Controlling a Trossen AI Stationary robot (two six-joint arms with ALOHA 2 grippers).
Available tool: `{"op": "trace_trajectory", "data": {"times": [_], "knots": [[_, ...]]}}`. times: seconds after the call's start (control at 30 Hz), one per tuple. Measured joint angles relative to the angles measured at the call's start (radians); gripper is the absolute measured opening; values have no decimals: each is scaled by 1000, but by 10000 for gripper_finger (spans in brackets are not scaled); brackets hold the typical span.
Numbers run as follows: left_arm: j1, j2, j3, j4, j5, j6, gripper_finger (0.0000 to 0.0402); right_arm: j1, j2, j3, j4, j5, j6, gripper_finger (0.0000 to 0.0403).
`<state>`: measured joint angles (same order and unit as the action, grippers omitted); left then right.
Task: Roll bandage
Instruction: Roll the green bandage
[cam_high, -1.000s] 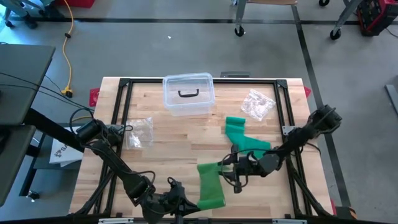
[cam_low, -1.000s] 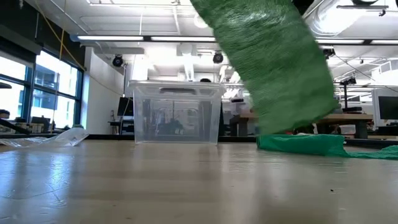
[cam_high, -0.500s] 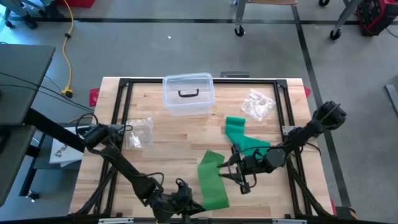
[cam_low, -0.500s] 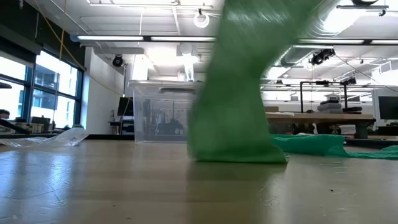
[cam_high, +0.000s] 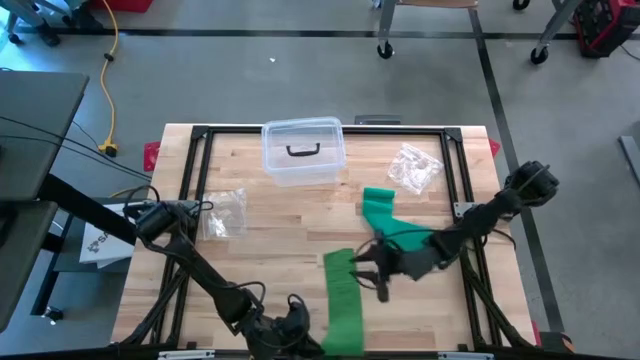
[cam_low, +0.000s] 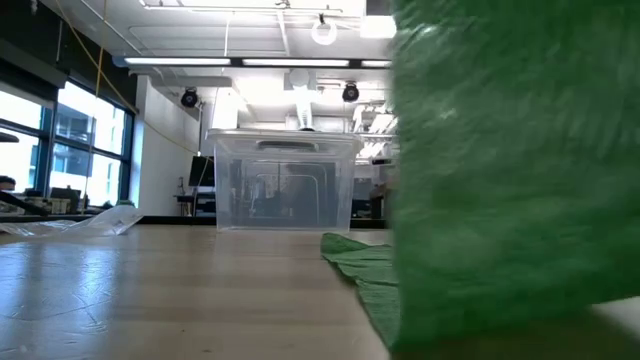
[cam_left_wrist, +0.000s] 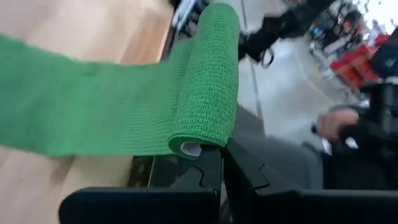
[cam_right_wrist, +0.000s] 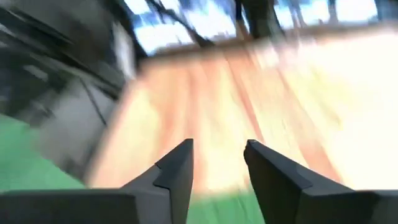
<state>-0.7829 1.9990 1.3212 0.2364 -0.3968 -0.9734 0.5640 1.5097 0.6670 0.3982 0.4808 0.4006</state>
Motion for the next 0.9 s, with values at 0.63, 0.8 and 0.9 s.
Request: {"op": "trace_trajectory", "data": {"times": [0.63,0.8,0.9], "knots": [[18,30,0,-7,18,-20,1,-249,369,5,15,-173,-62,118],[40,33,0,-6,7,-21,1,-257,351,4,11,-116,-135,12],[57,38,0,-6,8,-24,1,-283,283,-5,-34,-66,-161,8]]}}
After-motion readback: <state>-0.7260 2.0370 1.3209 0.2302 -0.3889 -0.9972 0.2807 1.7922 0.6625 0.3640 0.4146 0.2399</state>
